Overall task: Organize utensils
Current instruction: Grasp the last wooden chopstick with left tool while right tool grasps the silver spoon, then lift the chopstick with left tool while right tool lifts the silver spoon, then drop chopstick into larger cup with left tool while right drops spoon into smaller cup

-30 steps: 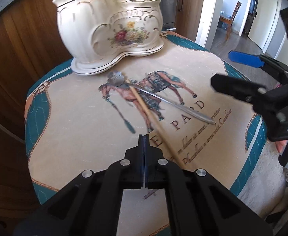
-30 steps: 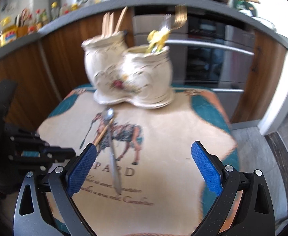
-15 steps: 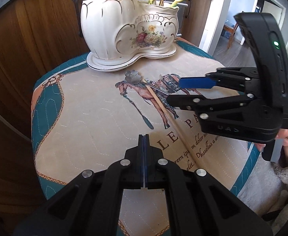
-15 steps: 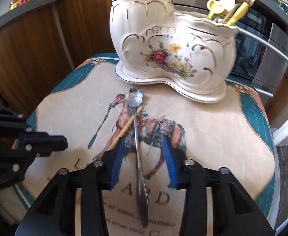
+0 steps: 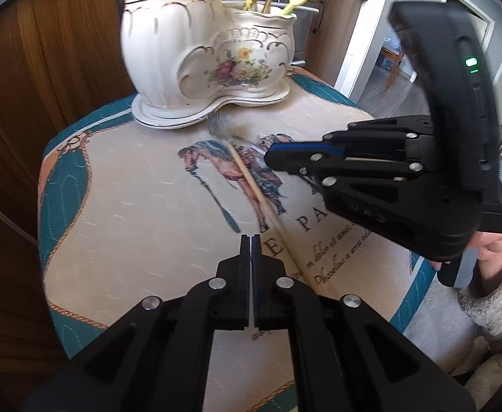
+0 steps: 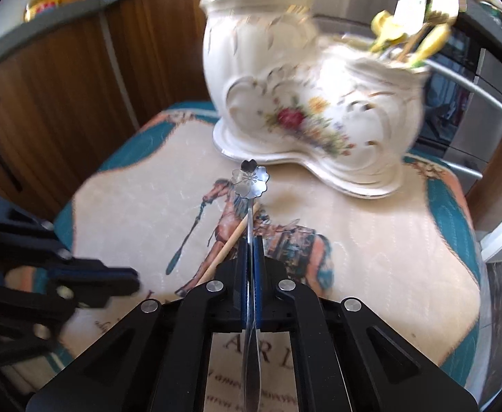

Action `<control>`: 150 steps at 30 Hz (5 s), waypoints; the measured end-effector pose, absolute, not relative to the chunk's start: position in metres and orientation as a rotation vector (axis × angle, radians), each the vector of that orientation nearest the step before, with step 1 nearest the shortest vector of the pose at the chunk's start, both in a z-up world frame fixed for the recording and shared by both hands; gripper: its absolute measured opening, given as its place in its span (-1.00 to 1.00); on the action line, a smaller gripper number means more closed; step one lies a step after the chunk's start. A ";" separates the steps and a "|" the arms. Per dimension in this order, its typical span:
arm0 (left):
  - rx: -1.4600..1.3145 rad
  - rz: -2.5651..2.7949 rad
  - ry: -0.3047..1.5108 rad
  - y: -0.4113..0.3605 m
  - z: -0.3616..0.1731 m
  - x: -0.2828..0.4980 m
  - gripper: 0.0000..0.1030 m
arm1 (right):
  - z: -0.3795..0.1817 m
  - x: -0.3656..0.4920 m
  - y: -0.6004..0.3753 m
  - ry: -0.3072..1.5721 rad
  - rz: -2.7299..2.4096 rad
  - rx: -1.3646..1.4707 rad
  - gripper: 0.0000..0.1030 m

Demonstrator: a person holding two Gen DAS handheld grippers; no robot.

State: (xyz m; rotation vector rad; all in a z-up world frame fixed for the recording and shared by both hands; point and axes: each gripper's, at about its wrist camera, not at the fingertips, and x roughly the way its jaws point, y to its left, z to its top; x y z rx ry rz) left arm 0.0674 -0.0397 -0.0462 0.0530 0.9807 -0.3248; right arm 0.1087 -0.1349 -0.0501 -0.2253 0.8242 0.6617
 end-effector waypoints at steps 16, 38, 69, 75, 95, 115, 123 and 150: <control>0.174 -0.296 1.018 -0.072 -0.057 0.073 -0.91 | -0.022 0.078 -0.189 0.712 0.633 -0.104 -0.92; -0.157 -0.301 0.399 0.010 0.076 0.089 -0.91 | 0.069 0.121 -0.197 0.380 0.594 0.104 -0.92; -0.257 -0.231 0.193 0.022 0.062 0.191 -0.91 | 0.052 0.226 -0.174 0.252 0.468 0.285 -0.92; -0.248 -0.237 0.197 0.022 0.062 0.188 -0.91 | 0.044 0.223 -0.162 0.233 0.448 0.208 -0.92; -0.210 -0.254 0.226 0.022 0.062 0.173 -0.91 | 0.038 0.208 -0.188 0.266 0.543 0.320 -0.92; -0.225 -0.282 0.227 0.022 0.062 0.171 -0.91 | 0.039 0.231 -0.168 0.179 0.426 0.287 -0.92; -0.221 -0.269 0.246 0.023 0.056 0.175 -0.91 | 0.031 0.224 -0.167 0.185 0.442 0.246 -0.92; -0.130 -0.204 0.357 0.019 0.051 0.166 -0.91 | 0.023 0.176 -0.194 0.266 0.549 0.261 -0.92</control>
